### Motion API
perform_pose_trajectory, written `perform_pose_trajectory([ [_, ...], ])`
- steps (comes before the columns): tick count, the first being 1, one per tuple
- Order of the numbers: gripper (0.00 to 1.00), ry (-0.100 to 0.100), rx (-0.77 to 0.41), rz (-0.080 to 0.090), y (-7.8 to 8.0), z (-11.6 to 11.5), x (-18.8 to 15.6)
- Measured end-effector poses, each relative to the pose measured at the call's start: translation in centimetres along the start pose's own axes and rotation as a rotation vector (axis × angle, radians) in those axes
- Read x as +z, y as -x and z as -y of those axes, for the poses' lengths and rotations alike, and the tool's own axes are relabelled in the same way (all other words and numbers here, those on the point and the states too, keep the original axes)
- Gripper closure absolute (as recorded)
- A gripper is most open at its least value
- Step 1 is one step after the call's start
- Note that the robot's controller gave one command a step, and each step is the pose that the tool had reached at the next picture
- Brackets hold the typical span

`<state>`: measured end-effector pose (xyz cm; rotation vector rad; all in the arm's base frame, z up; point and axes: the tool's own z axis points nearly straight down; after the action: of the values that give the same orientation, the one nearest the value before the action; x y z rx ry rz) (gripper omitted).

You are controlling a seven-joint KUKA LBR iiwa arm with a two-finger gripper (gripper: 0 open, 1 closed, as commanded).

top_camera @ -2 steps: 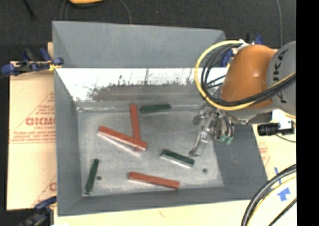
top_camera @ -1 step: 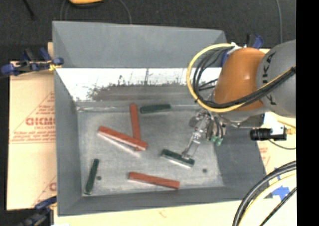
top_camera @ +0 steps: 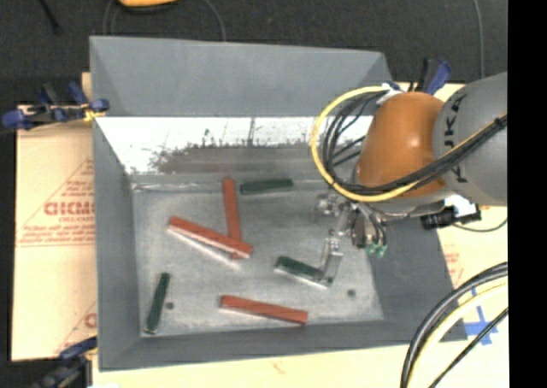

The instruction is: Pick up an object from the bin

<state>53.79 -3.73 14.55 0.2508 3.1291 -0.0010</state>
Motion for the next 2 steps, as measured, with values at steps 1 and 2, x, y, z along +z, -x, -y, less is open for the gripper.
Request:
perform_pose_trajectory([
  [1, 0.00, 0.001, 0.357, 0.002, -0.5, -0.3, 4.8],
  [2, 1.00, -0.001, 0.238, 0.002, -1.5, -1.9, 7.4],
])
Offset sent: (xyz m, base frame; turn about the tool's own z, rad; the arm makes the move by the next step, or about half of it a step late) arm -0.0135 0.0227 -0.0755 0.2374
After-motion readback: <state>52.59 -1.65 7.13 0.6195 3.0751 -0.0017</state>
